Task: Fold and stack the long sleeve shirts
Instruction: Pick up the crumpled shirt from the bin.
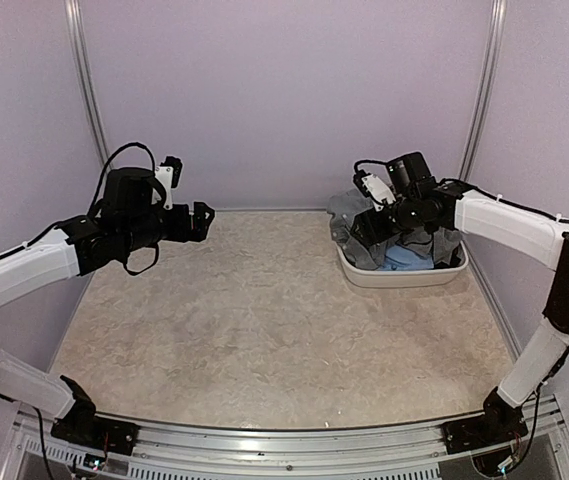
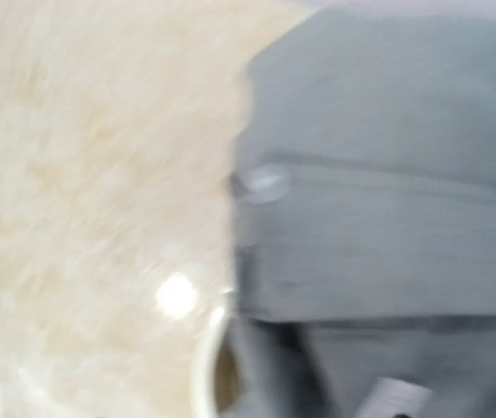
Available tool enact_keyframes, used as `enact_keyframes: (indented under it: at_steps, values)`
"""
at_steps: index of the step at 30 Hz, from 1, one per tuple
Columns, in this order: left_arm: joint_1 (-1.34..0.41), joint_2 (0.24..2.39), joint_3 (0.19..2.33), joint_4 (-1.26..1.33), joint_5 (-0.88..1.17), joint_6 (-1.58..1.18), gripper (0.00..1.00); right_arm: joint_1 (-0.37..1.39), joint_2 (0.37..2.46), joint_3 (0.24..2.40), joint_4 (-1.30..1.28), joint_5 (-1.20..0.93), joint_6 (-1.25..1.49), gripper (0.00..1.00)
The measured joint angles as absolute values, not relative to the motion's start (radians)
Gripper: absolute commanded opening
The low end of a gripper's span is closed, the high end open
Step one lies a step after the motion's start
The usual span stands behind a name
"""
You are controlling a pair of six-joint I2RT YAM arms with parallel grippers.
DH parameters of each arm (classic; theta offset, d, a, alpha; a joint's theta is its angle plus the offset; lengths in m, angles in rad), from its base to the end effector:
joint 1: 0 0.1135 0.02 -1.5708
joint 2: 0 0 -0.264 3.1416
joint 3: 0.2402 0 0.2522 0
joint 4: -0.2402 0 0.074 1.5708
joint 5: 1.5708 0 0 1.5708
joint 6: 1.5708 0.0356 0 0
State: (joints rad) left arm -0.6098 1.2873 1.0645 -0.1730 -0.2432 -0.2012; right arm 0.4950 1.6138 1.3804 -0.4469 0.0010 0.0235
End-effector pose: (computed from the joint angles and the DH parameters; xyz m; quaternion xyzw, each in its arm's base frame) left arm 0.2496 -0.1639 0.3295 0.1018 0.8226 -0.1243 0.5454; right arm 0.3245 0.1751 0.3100 -0.2106 0.8776 0.1100 0.4164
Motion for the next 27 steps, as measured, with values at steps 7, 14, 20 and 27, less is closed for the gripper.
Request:
enact_keyframes:
  at_steps: [7, 14, 20, 27]
  values:
    - [-0.61, 1.287, 1.065, -0.173, -0.244, -0.201, 0.99, 0.55, 1.792, 1.467, -0.539, 0.01, -0.026, 0.48]
    - [-0.61, 1.287, 1.065, -0.173, -0.243, -0.2, 0.99, 0.551, 1.86, 1.505, -0.584, 0.032, -0.057, 0.39]
    - [-0.61, 1.287, 1.065, -0.173, -0.244, -0.2, 0.99, 0.551, 1.938, 1.589, -0.593, 0.107, -0.088, 0.11]
    - [-0.61, 1.287, 1.065, -0.173, -0.244, -0.2, 0.99, 0.552, 1.917, 1.659, -0.645, 0.091, -0.117, 0.0]
